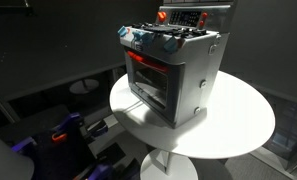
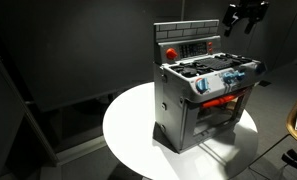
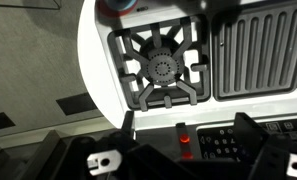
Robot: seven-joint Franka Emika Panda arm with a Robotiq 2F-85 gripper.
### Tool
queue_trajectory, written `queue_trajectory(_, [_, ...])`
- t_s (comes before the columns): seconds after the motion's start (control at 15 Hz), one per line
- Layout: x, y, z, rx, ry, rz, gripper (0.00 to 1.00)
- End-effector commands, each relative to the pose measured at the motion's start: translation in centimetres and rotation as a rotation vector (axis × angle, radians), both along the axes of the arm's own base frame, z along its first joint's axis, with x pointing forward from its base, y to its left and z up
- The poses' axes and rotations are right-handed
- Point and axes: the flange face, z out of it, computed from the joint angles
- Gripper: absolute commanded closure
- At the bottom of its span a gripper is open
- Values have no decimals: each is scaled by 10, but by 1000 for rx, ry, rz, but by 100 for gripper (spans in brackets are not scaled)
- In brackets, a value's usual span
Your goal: Press the orange button on the stove
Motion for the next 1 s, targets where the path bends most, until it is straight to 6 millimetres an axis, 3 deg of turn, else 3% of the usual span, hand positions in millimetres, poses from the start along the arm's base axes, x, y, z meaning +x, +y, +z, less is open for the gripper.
queue_trajectory(0.0, [31, -10, -7, -23, -47, -70, 0])
queue_trajectory(0.33, [61, -20, -22, -61, -92, -134, 0])
queue_trajectory(0.93, [90, -28, -45, -81, -76, -189, 0])
